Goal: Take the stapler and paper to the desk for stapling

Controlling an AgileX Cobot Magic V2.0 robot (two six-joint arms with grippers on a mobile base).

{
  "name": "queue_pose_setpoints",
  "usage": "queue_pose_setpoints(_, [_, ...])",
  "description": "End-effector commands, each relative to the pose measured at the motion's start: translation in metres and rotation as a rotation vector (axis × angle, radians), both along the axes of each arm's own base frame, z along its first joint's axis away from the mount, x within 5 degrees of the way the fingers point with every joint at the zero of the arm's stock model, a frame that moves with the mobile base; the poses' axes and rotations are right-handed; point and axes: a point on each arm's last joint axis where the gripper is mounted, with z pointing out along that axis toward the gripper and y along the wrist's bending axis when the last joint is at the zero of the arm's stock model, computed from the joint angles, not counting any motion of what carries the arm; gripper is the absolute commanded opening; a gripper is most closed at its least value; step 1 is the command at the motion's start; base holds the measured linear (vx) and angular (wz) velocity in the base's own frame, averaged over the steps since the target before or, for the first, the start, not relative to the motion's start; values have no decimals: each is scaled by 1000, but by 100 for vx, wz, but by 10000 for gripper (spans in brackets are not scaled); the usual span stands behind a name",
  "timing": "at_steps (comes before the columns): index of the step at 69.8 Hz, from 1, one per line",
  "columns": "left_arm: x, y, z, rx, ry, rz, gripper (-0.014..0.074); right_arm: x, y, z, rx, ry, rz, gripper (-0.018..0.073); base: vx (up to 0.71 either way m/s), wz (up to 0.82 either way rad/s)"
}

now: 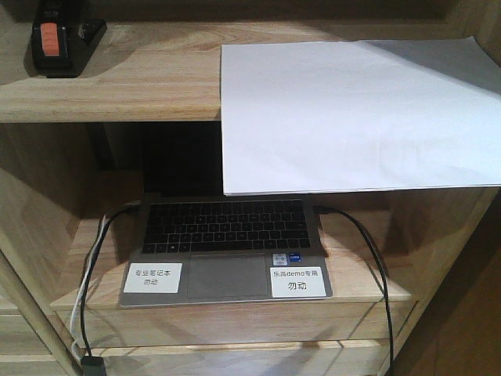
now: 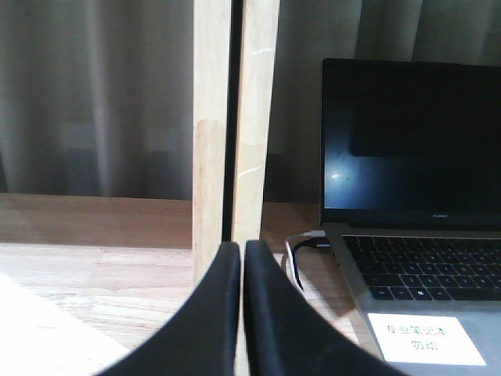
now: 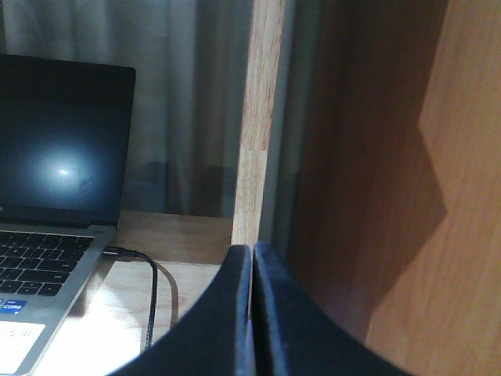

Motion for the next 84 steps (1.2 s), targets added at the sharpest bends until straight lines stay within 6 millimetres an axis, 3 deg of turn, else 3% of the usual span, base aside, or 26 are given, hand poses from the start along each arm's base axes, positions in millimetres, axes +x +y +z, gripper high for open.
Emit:
queue_pose_setpoints(1, [-1, 0, 4, -15, -77, -1, -6, -1, 0, 6, -9, -78, -2, -10, 0, 0])
queue_pose_setpoints(84, [-1, 0, 4, 2, -78, 0, -6, -1, 0, 6, -9, -81, -2, -10, 0, 0])
